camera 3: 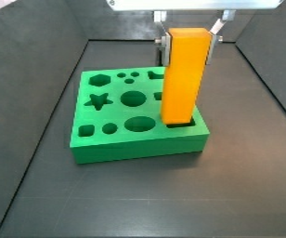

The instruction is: Insert the rectangle object.

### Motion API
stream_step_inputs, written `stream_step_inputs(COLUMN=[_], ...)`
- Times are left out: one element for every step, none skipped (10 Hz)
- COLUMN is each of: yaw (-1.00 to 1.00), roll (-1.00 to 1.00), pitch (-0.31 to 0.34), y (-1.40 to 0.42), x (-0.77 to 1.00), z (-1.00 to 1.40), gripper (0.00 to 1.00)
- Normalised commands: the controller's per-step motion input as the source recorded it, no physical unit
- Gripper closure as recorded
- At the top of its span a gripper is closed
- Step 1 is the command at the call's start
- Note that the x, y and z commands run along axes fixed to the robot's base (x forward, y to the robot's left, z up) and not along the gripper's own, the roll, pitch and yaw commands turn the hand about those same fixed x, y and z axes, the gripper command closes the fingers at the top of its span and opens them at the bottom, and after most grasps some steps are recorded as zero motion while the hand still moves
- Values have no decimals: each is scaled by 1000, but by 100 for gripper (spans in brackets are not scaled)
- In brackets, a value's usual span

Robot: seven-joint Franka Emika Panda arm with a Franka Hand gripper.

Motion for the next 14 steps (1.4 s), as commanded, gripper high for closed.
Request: stream_step_inputs(yaw=[89, 51, 37, 46, 103, 183, 354, 406, 291, 123, 0, -160, -234, -266], roll=[70, 49, 53, 83, 140, 197, 211, 179, 96, 40, 0, -26, 0, 0], pitch=[19, 13, 23, 23, 10, 0, 0, 0, 0, 0, 0, 0, 1, 14], y=[-154, -189, -211, -163, -51, 0, 0, 0, 0, -9, -17, -3, -34, -80], x=[194, 194, 191, 200, 183, 66, 0, 0, 49, 97, 129, 94, 69, 60], z=[-254, -283, -277, -311, -366, -317, -269, -254, -329, -400, -409, -380, -414, -377], gripper=[100, 100, 100, 100, 100, 100, 100, 100, 100, 100, 100, 100, 100, 100])
